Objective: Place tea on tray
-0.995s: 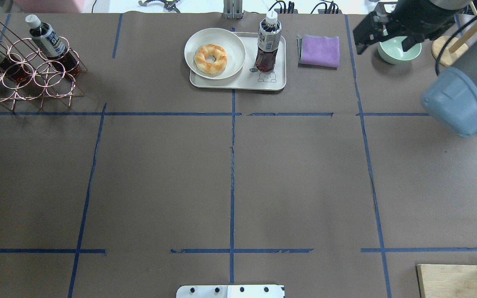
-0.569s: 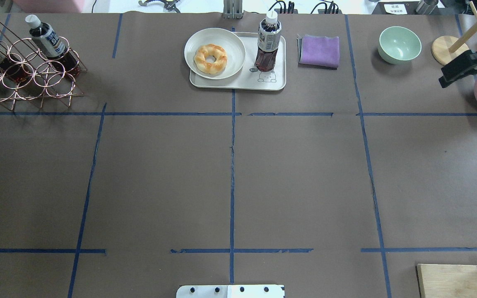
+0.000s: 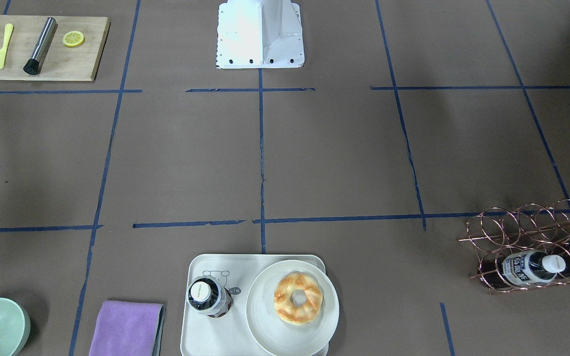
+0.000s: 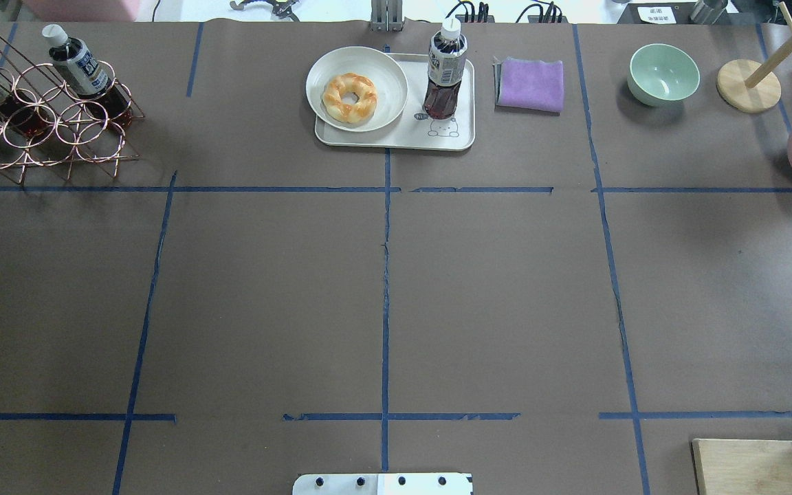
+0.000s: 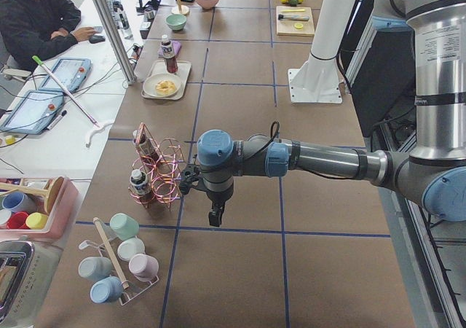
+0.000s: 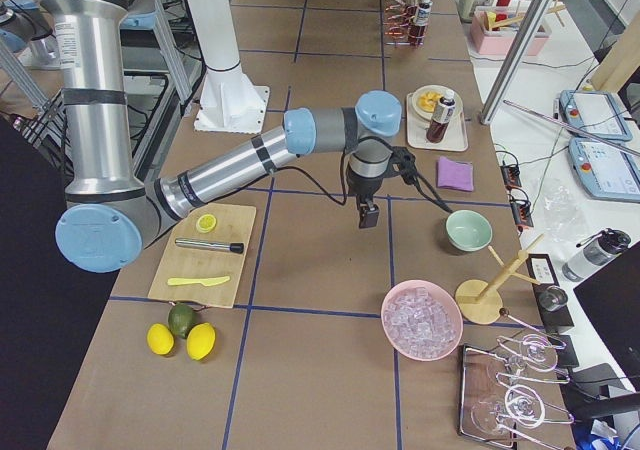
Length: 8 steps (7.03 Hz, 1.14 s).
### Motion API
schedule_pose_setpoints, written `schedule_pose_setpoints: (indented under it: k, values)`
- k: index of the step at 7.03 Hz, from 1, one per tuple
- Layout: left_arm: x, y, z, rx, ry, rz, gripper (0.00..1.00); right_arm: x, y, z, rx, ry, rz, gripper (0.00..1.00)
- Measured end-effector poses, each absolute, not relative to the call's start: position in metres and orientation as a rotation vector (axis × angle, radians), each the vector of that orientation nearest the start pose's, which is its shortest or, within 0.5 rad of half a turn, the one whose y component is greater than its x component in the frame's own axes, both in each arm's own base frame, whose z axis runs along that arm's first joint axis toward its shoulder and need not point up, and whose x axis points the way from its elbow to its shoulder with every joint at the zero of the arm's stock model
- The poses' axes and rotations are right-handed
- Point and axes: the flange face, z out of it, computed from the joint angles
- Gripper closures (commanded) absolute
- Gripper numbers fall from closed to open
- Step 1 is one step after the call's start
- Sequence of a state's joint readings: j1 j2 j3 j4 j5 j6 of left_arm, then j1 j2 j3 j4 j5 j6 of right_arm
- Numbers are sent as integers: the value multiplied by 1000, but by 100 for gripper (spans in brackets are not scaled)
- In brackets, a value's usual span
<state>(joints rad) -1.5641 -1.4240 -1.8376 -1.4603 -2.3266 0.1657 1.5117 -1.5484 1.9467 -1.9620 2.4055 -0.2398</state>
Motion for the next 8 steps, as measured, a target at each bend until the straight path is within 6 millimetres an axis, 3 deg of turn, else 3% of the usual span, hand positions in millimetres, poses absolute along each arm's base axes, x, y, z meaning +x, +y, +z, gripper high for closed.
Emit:
schedule_pose_setpoints:
  k: [2, 3, 6, 8]
  values:
    - [-65, -427, 608, 70, 754, 161, 0, 90, -464, 561, 81, -913, -214, 0]
    - [-66, -427, 609, 70, 754, 158, 0, 100, -462, 577, 69, -928, -187, 0]
    - [-68, -421, 625, 38, 755, 141, 0, 107, -459, 637, 67, -897, -153, 0]
    - [-70, -419, 631, 27, 756, 129, 0, 108, -459, 649, 65, -845, -49, 0]
